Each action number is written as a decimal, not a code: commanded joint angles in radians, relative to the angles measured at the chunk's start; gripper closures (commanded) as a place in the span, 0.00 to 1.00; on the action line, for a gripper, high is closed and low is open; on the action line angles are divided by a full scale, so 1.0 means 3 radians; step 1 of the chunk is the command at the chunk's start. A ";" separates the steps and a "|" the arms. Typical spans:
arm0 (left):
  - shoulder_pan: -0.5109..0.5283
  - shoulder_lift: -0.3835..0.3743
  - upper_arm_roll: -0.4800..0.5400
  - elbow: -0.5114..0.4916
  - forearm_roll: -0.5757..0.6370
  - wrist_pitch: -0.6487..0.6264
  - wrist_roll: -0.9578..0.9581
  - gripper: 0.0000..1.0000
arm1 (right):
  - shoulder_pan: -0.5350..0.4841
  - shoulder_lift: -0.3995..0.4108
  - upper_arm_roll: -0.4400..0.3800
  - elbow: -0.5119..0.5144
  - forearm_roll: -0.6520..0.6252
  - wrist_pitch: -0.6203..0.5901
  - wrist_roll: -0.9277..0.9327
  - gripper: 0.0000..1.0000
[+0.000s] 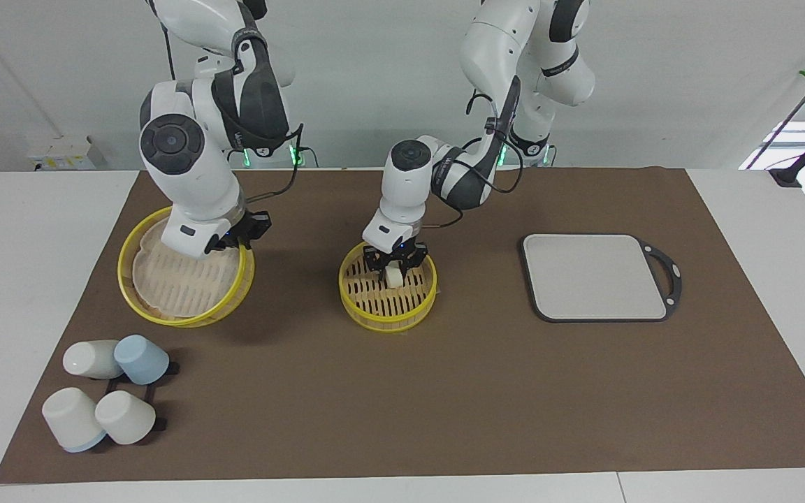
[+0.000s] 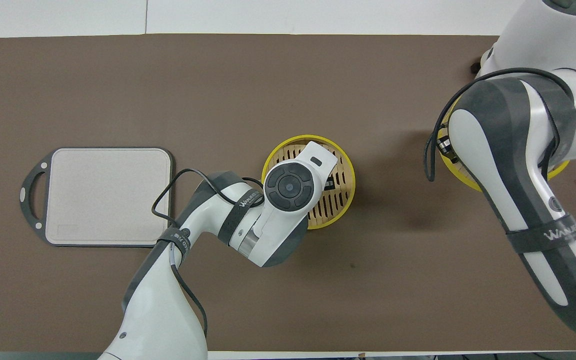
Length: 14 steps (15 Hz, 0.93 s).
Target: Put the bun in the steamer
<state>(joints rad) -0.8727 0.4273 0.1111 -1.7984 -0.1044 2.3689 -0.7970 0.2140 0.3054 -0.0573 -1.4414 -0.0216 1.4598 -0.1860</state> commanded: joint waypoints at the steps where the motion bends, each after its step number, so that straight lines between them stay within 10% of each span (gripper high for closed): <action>1: -0.0026 -0.0094 0.0034 -0.0044 0.0021 -0.0016 -0.0166 0.00 | -0.0018 -0.0118 0.0022 -0.0120 -0.0051 0.0063 -0.0050 1.00; 9: 0.0984 -0.1167 0.0070 -0.0024 0.0026 -0.1615 0.0517 0.00 | -0.0008 -0.0139 0.0068 -0.0155 0.0234 0.0150 -0.0009 1.00; 14: 0.1983 -0.1429 0.0080 0.0302 0.0265 -0.2459 0.1923 0.00 | 0.0890 -0.0108 0.0068 -0.0181 0.0420 0.0900 0.1042 1.00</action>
<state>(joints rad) -0.3400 -0.0048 0.1523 -1.7596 -0.0742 1.7197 -0.3363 0.3771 0.3000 -0.0361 -1.4551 0.1007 1.6487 -0.0041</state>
